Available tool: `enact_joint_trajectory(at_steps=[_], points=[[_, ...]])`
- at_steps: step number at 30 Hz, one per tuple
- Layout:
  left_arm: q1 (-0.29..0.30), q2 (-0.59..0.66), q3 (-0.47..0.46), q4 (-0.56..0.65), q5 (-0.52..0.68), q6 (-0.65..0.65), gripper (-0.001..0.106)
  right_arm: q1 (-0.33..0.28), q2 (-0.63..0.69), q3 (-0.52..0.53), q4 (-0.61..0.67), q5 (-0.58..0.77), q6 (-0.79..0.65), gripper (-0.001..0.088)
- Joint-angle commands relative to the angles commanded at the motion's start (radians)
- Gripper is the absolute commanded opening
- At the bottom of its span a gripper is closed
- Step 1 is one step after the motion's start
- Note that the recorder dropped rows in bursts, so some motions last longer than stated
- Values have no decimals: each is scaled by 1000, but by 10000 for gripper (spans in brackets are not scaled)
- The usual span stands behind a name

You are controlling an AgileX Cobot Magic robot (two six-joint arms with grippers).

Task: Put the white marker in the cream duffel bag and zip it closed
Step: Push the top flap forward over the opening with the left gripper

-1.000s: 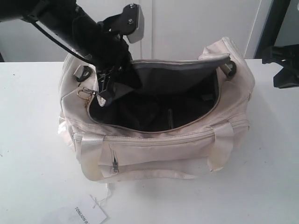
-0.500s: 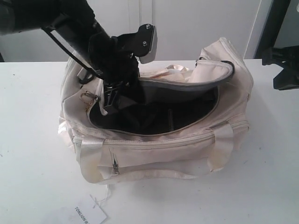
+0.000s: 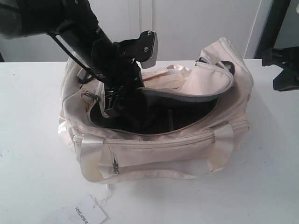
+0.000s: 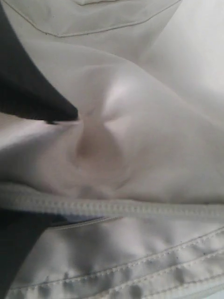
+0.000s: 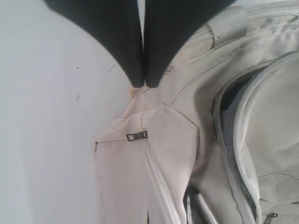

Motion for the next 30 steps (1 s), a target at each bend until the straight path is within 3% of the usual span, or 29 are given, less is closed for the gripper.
enact_joint_trajectory(at_steps=[6, 13, 22, 24, 30], points=[[0, -32, -7, -13, 1, -34, 673, 0, 0, 0, 2, -6, 0, 0], [2, -97, -8, 29, -6, -51, 687, 0, 0, 0, 2, -2, 0, 0], [2, -176, -8, 180, -29, -257, 678, 0, 0, 0, 2, 0, 0, 0], [2, -193, -8, 244, -29, -356, 647, 0, 0, 0, 2, 3, 0, 0], [2, -259, -8, 264, 7, -433, 631, 0, 0, 0, 0, 3, 0, 0]])
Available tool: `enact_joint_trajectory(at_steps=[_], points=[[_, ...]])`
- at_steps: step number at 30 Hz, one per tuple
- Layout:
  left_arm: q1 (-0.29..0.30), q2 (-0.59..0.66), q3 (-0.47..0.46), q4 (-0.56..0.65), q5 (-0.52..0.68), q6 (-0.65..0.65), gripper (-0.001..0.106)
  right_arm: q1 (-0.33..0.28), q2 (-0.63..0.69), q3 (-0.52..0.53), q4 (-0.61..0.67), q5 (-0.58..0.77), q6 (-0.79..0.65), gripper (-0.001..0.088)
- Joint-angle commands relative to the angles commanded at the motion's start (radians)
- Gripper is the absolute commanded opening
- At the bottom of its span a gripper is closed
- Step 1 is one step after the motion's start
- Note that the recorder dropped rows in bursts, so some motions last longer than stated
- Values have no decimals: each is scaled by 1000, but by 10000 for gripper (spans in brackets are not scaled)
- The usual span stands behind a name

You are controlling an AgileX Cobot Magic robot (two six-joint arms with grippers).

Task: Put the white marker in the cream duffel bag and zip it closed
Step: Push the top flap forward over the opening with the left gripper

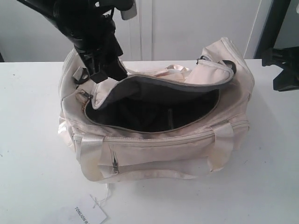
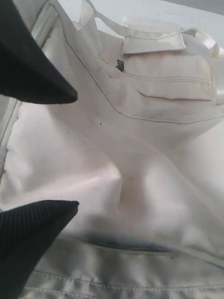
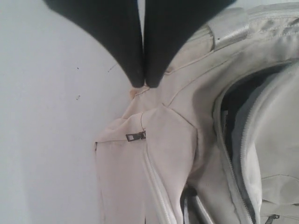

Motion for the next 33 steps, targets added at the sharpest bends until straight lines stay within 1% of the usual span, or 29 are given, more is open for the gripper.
enact_joint_trajectory(at_steps=[4, 6, 9, 13, 16, 18, 22, 26, 33], points=[[11, -43, 0, 0, 7, -20, 631, 0, 0, 0, 0, 0, 0, 0], [61, -43, 0, 0, -7, -128, 631, 0, 0, 0, 0, 2, 0, 0], [165, -43, 0, 0, -15, -332, 631, 0, 0, 0, 0, 4, 0, 0], [247, -32, 4, 0, -7, -441, 633, 0, 0, 0, 0, 6, 0, 0], [280, -7, 4, 0, -7, -500, 633, 0, 0, 0, 0, 10, 0, 0], [289, 17, 4, 3, -5, -534, 633, 0, 0, 0, 0, 15, 0, 0], [289, 65, 4, 48, -5, -630, 633, 0, 0, 0, 0, 24, 0, 0], [289, 108, 4, 89, -5, -688, 633, 0, 0, 0, 0, 26, 0, 0], [289, 156, 4, 96, -3, -698, 633, 0, 0, 0, 0, 26, 0, 0]])
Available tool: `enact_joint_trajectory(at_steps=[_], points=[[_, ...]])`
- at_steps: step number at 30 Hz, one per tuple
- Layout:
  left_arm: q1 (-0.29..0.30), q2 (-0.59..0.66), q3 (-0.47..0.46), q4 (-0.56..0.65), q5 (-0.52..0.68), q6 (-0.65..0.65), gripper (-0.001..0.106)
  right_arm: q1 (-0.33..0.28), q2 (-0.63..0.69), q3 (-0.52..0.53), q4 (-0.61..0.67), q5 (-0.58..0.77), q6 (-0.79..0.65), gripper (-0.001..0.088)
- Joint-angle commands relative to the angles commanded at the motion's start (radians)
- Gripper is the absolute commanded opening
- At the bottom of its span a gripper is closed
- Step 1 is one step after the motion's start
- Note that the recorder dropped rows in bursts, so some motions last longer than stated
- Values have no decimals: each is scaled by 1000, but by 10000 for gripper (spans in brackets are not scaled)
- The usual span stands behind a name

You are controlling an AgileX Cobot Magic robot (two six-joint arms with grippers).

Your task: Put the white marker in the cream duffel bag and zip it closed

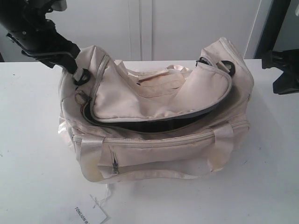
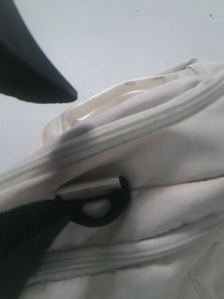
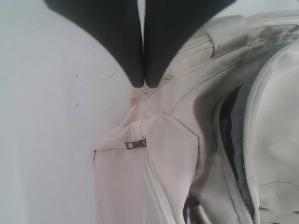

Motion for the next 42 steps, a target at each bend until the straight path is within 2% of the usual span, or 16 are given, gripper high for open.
enact_joint_trajectory(at_steps=[7, 9, 11, 13, 14, 15, 18, 24, 34, 42], points=[[0, 28, 0, 0, 13, 0, 629, 0, 0, 0, 0, 0, 0, 0], [0, 28, 0, -4, 16, 0, 579, 0, 0, 0, 0, 0, 0, 0], [0, 28, 0, -4, 21, 0, 461, 0, 0, 0, 0, 0, 0, 0], [0, 28, 0, -4, 35, 2, 258, 0, 0, 0, 0, 0, 0, 0], [0, 28, 0, -4, 41, 11, 106, 0, 0, 0, 0, 0, 0, 0], [0, 28, 0, -4, 41, 33, 3, 0, 0, 0, 0, 0, 0, 0], [0, 28, 0, -18, 35, 33, 3, 0, 0, 0, 0, 0, 0, 0], [10, 20, -2, -170, -11, 33, 3, 0, 0, 0, 0, 0, 0, 0], [158, 21, -2, -591, 23, 191, 0, 0, 0, 0, 0, 7, 0, 0], [223, 21, 2, -720, 74, 277, 0, 0, 0, 0, 7, 5, -4, 0]])
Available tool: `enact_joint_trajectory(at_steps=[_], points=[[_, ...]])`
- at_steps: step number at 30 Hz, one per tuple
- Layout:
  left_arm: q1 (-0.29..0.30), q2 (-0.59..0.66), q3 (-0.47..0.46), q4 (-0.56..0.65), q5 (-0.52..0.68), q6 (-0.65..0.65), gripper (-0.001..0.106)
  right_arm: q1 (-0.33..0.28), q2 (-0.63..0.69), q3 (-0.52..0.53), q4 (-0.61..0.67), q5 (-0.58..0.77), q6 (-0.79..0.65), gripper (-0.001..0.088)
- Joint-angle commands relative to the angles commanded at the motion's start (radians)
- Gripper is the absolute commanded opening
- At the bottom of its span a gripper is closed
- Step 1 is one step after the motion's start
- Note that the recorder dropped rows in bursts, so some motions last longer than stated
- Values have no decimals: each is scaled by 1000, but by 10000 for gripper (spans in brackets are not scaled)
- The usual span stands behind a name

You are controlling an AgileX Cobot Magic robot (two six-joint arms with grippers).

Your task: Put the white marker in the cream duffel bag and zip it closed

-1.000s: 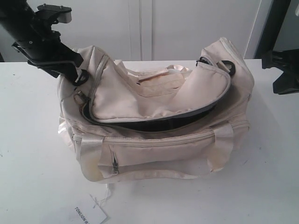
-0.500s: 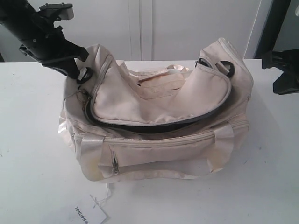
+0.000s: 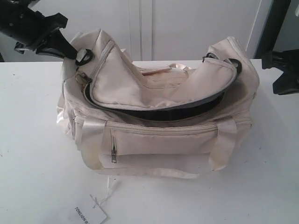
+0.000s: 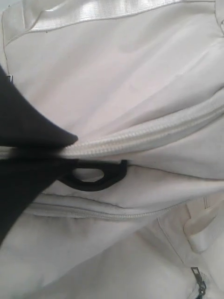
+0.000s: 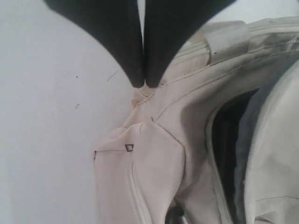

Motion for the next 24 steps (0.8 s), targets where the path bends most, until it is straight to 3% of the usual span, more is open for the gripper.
enact_joint_trajectory(at_steps=[3, 9, 14, 18, 24], points=[[6, 0, 13, -22, 2, 18, 0, 0, 0, 0, 77, -9, -80, 0], [6, 0, 51, -62, 1, 49, 0, 0, -7, 0, 404, -26, -362, 0], [6, 0, 79, -119, -1, 99, 0, 2, -11, -2, 562, -22, -476, 0], [6, 0, 79, -138, -1, 115, 0, 39, -9, -22, 586, -15, -509, 0], [6, 0, 79, -147, -8, 115, 0, 153, -9, -99, 577, -22, -509, 0]])
